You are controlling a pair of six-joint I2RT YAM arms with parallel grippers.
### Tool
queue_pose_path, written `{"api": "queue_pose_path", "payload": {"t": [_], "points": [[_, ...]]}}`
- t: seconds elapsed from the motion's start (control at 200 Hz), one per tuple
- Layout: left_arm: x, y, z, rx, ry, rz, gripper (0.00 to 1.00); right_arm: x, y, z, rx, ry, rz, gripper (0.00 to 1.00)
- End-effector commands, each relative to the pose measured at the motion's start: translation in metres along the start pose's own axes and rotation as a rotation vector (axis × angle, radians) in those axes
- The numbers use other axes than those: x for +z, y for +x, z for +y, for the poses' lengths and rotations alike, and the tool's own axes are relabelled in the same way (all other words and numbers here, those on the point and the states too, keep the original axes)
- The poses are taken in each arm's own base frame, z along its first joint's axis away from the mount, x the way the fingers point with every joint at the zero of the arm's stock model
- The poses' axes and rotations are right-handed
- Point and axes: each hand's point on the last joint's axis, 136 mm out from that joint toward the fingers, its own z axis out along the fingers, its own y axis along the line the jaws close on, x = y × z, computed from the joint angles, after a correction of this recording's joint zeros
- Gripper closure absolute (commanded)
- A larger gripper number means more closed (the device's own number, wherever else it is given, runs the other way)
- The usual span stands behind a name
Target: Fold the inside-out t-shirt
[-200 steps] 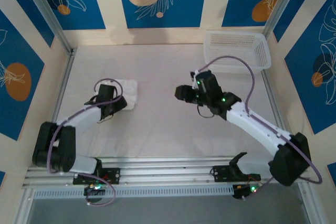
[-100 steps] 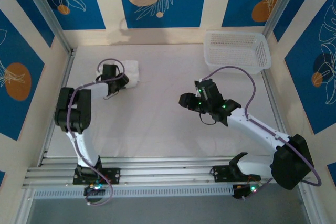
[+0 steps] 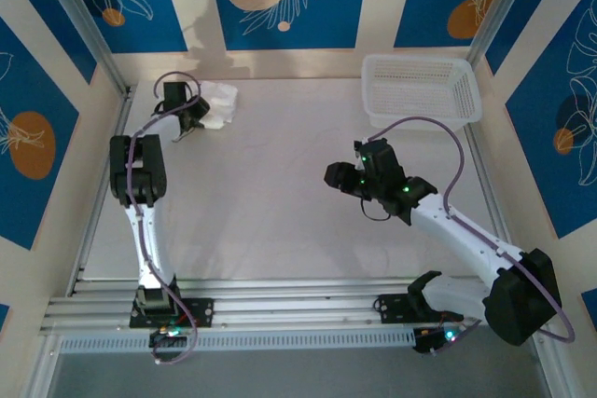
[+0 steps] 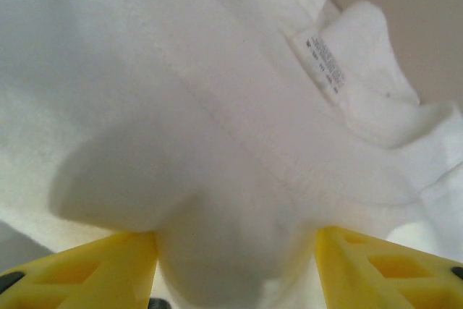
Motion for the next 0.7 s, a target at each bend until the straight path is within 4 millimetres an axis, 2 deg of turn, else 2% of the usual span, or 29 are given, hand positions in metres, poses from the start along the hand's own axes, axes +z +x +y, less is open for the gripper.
{"api": "queue_pose_path", "payload": {"t": [0.0, 0.21, 0.405, 0.475, 0.535, 0.61, 0.695], "points": [[0.011, -0.007, -0.028, 0.023, 0.108, 0.029, 0.38, -0.004, 0.000, -0.003, 0.018, -0.003, 0.010, 0.52], [0.014, -0.022, -0.064, 0.020, 0.206, 0.025, 0.33, -0.011, -0.007, -0.009, 0.067, -0.014, 0.006, 0.52], [-0.010, -0.015, -0.097, 0.029, 0.294, 0.029, 0.29, -0.024, -0.012, -0.016, 0.092, -0.012, -0.034, 0.52], [-0.031, -0.022, -0.108, 0.022, 0.333, 0.000, 0.24, -0.029, -0.013, -0.018, 0.087, -0.009, -0.037, 0.52], [-0.057, -0.030, -0.119, 0.038, 0.360, -0.032, 0.19, -0.034, -0.016, -0.026, 0.081, 0.016, -0.051, 0.51], [-0.101, -0.040, -0.130, 0.089, 0.378, -0.089, 0.11, -0.042, -0.024, -0.044, 0.087, 0.063, -0.090, 0.48], [-0.155, -0.041, -0.131, 0.172, 0.365, -0.156, 0.04, -0.050, -0.038, -0.064, 0.062, 0.109, -0.161, 0.43]]}}
